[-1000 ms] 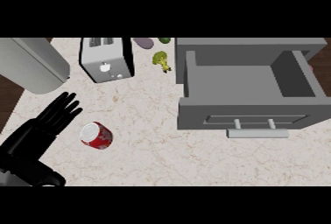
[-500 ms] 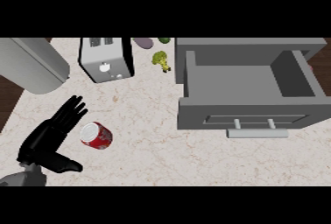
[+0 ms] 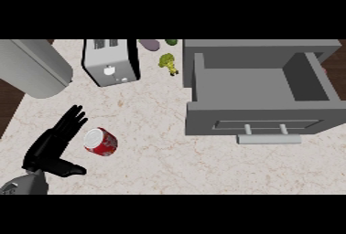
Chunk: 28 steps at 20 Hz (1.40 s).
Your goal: Pick up the can, place it into the drawer and close the drawer
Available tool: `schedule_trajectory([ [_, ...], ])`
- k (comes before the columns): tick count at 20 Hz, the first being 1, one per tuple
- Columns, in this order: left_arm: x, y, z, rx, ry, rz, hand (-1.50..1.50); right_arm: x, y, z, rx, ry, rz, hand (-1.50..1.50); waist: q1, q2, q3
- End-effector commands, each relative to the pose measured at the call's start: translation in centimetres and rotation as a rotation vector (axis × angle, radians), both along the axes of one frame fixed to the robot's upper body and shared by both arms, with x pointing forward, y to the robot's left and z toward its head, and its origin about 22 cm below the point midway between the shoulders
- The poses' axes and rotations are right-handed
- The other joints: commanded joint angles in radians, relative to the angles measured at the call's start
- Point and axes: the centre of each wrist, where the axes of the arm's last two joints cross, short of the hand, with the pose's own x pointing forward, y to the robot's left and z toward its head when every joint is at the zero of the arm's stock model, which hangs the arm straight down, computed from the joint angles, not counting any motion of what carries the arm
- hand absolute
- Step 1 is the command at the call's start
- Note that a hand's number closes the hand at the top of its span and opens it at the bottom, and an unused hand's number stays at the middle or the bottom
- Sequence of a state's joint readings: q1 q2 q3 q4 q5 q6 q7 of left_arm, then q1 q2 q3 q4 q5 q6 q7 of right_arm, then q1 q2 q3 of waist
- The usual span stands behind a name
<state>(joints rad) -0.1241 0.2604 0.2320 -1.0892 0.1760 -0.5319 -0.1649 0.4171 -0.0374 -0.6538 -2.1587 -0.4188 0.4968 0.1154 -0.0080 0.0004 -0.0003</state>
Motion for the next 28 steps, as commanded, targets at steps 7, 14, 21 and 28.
schedule_trajectory([
  [7, -0.6, 0.4, -5.1, 0.002, 0.045, -0.017, -1.5, -1.4, -0.4, 1.0, 0.003, -0.015, 0.0, -1.5, -0.004, 0.0, 0.0],
  [14, 0.6, 0.1, -6.5, -0.046, 0.082, -0.025, -1.5, -0.9, 1.2, 0.6, 0.014, -0.015, 0.023, -1.5, -0.006, 0.001, 0.0],
  [21, 0.3, -1.6, -8.4, -0.097, 0.068, -0.015, -1.5, -1.6, -2.1, 1.5, 0.019, -0.009, 0.011, -1.5, -0.009, 0.002, -0.001],
  [28, 2.4, -2.8, -7.3, -0.189, 0.11, -0.066, 1.5, -1.8, -0.8, 1.4, 0.019, 0.015, 0.02, -1.5, -0.003, 0.0, 0.0],
])
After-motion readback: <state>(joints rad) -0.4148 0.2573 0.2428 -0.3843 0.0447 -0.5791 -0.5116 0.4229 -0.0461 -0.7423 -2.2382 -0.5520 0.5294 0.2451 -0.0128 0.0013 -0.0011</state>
